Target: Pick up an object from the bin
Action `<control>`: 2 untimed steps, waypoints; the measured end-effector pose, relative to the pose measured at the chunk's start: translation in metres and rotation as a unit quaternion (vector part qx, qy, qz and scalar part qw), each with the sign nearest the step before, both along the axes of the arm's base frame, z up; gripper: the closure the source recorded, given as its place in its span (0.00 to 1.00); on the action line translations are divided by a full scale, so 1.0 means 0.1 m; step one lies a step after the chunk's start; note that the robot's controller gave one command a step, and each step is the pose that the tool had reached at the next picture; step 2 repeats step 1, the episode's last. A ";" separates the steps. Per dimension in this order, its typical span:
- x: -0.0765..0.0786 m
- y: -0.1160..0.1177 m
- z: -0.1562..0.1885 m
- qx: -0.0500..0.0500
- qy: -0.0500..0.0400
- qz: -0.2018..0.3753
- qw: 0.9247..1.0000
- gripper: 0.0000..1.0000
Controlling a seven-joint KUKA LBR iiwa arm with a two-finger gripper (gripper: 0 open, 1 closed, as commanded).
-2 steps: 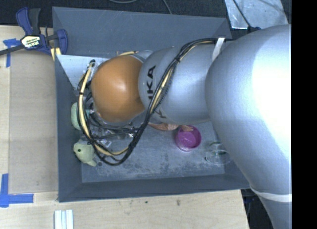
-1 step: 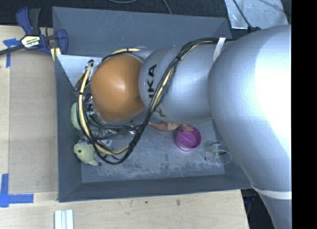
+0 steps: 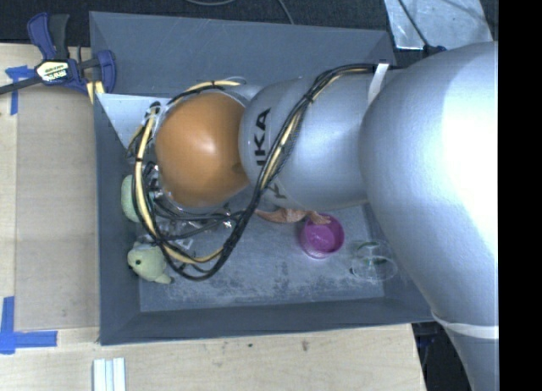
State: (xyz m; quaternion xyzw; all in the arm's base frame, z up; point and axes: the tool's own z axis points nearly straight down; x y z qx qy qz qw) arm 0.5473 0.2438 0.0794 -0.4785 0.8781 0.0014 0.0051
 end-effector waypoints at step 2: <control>-0.02 -0.01 0.11 -0.002 0.003 0.000 1.000 1.00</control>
Offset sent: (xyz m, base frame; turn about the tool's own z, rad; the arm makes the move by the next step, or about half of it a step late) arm -0.0001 0.0000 0.0176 0.0000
